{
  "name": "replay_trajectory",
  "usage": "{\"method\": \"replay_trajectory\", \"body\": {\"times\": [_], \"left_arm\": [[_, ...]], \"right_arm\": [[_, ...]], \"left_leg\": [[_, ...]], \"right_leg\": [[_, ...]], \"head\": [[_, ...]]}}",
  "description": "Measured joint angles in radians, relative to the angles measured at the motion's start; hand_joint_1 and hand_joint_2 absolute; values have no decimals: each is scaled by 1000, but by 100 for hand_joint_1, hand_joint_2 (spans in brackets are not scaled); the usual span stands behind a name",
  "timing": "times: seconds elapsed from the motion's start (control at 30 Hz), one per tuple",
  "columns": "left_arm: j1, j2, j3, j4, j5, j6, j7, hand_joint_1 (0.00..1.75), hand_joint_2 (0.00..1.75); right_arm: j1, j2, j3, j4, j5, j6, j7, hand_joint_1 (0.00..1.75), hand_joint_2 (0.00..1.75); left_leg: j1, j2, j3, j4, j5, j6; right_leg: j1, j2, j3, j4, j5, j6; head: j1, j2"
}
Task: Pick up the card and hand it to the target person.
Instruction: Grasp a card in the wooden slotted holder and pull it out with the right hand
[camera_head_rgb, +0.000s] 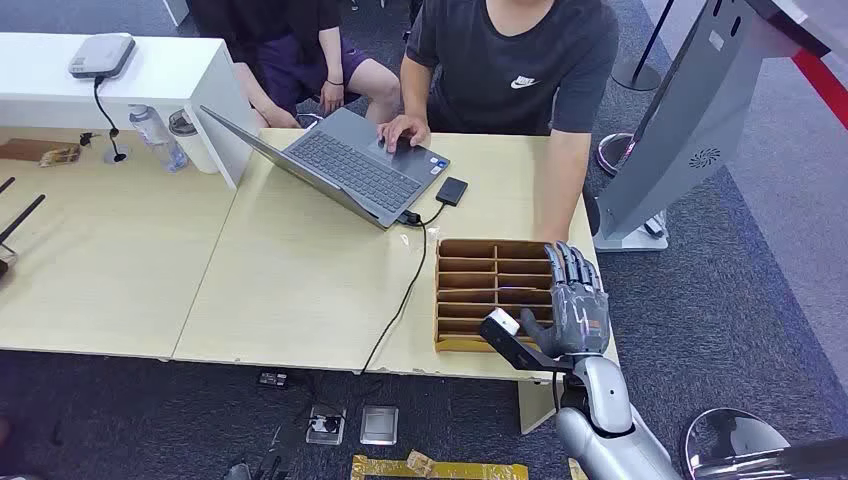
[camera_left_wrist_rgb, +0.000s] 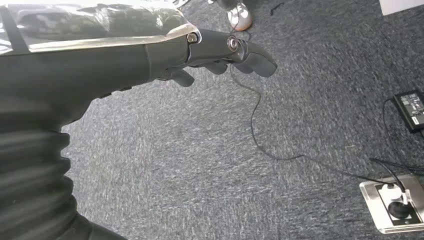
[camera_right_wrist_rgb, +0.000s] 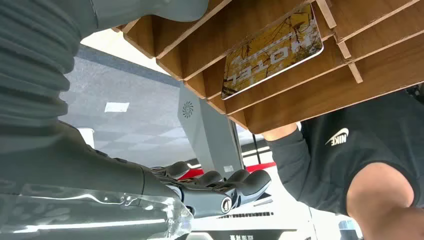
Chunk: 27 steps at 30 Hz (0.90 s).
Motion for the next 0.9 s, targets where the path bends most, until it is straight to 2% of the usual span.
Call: {"method": "replay_trajectory", "body": {"times": [0.9], "left_arm": [[0,0,-28,0,4,-2,0,0,175]], "right_arm": [[-13,0,0,0,5,-6,-11,15,175]], "left_leg": [[0,0,0,0,0,0]], "right_leg": [[0,0,0,0,0,0]], "head": [[0,0]]}}
